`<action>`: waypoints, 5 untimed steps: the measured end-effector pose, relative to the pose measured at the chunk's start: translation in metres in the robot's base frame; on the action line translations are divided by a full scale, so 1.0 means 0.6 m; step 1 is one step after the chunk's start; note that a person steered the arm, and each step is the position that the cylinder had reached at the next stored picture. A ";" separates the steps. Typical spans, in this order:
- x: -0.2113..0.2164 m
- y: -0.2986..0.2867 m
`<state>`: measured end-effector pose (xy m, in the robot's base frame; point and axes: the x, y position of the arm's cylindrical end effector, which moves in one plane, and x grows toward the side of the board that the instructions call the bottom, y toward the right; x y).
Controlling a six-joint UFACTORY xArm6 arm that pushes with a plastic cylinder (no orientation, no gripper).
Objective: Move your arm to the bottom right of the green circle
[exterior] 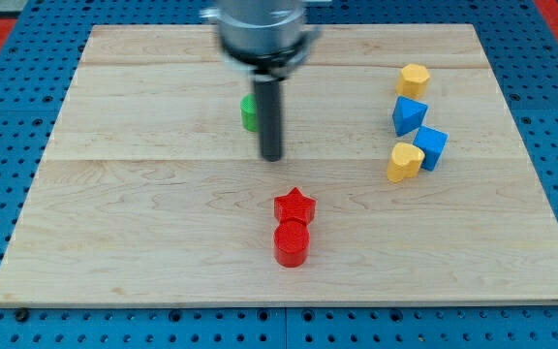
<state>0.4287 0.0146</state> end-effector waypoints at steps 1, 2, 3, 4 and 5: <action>-0.016 0.009; -0.030 0.006; -0.030 0.006; -0.027 0.001; -0.027 0.003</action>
